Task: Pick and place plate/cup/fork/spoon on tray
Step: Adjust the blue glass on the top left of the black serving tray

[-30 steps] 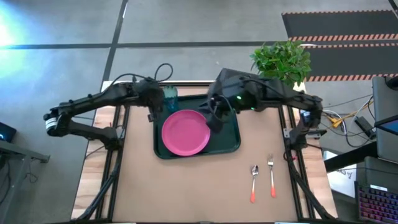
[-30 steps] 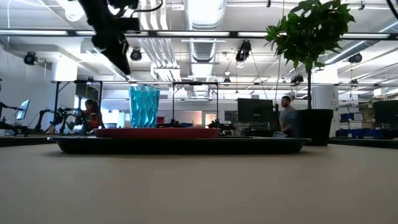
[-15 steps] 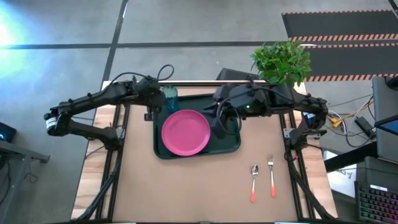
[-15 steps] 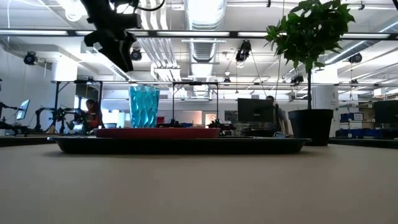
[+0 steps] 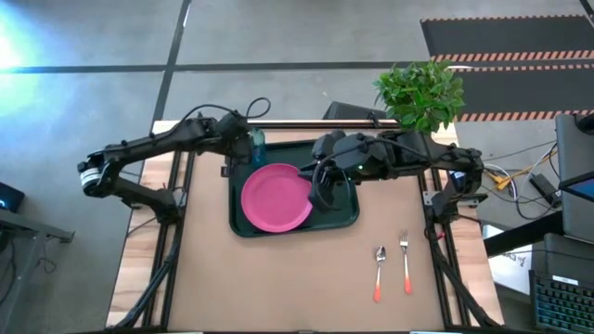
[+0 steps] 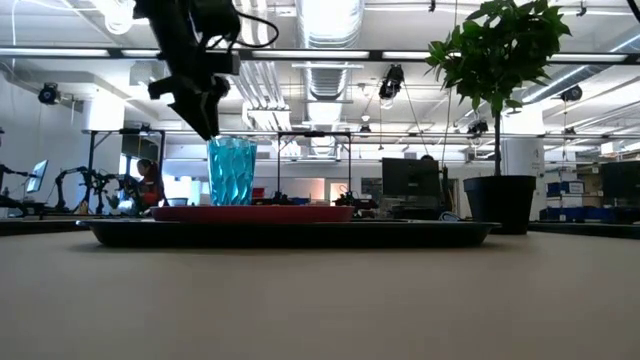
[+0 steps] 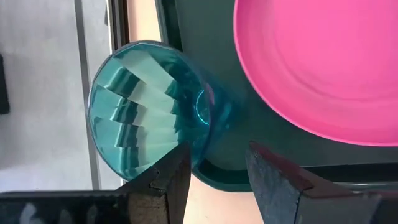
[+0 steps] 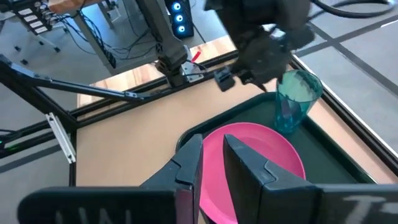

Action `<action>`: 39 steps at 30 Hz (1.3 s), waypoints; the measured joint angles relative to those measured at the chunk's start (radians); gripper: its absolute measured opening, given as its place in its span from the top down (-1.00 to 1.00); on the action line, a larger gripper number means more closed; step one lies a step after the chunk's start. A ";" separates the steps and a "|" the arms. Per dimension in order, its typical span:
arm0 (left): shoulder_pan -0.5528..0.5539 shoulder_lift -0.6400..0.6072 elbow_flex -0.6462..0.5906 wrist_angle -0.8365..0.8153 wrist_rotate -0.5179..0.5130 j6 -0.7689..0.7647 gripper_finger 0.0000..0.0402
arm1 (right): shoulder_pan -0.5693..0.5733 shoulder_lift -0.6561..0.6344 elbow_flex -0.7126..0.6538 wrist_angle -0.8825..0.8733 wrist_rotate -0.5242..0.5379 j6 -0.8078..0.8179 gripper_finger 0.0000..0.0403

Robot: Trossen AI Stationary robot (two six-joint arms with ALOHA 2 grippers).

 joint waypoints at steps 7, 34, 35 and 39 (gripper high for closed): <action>0.029 0.058 0.003 0.007 -0.001 0.017 0.33 | 0.026 0.000 0.000 0.034 0.001 0.000 0.73; 0.025 0.028 0.056 -0.212 0.115 -0.037 1.00 | 0.030 0.000 0.001 0.037 0.029 -0.006 0.73; 0.026 0.028 0.056 -0.211 0.114 -0.037 1.00 | 0.030 0.000 0.001 0.037 0.029 -0.007 0.73; 0.025 0.028 0.052 -0.212 0.114 -0.036 1.00 | 0.030 0.000 0.001 0.037 0.029 -0.008 0.73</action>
